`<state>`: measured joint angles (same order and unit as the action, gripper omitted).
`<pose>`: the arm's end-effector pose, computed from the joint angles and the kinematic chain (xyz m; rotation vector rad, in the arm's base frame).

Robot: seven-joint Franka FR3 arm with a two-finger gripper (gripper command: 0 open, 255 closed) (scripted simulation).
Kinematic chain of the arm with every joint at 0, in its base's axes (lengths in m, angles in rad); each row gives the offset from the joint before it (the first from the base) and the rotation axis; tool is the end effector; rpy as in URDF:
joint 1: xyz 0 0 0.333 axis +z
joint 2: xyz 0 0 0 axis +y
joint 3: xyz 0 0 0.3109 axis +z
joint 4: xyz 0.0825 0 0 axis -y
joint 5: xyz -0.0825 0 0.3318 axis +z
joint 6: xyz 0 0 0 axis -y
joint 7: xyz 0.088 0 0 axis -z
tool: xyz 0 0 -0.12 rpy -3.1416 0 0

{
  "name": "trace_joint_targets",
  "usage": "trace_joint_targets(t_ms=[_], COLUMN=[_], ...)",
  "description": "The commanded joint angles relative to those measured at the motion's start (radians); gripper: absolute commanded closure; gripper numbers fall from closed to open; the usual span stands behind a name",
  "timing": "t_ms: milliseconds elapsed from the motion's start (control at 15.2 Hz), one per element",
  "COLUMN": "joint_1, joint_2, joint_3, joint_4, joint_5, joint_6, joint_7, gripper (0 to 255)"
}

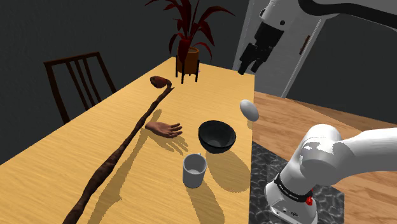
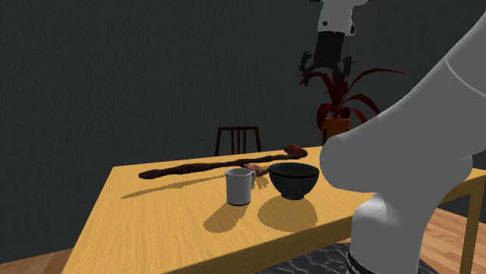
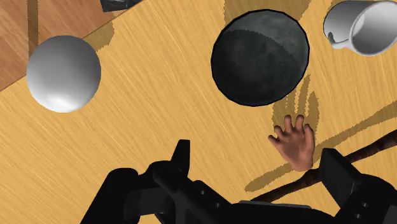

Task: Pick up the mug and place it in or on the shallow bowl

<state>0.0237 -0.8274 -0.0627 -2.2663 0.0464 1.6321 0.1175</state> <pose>0.2545 -0.0131 0.6285 -3.0193 0.2103 -0.2847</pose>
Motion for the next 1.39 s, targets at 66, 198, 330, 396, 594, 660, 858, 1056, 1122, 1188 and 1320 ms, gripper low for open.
trace_joint_targets(t_ms=[66, 198, 330, 396, 594, 660, 858, 1056, 1122, 1188, 1320], joint_1=[0.004, 0.012, 0.021, 0.026, 0.042, 0.047, 0.063, 0.078, 0.082, 0.085, 0.091], joint_2=[-0.001, 0.000, 0.007, 0.012, 0.035, 0.045, 0.084, 0.137, 0.157, 0.178, 0.225], joint_3=[0.021, 0.065, 0.108, 0.130, 0.196, 0.218, 0.285, 0.353, 0.376, 0.399, 0.446], joint_4=[-0.020, -0.058, -0.092, -0.107, -0.146, -0.157, -0.184, -0.200, -0.203, -0.205, -0.205], joint_5=[0.007, 0.022, 0.038, 0.046, 0.072, 0.080, 0.105, 0.127, 0.133, 0.139, 0.148], joint_6=[0.013, 0.041, 0.069, 0.083, 0.128, 0.143, 0.191, 0.241, 0.258, 0.275, 0.310], joint_7=[0.021, 0.062, 0.103, 0.123, 0.186, 0.206, 0.270, 0.333, 0.355, 0.377, 0.421], gripper=[0, 0, 0, 0, 0, 0, 0, 0, 0, 0, 0])
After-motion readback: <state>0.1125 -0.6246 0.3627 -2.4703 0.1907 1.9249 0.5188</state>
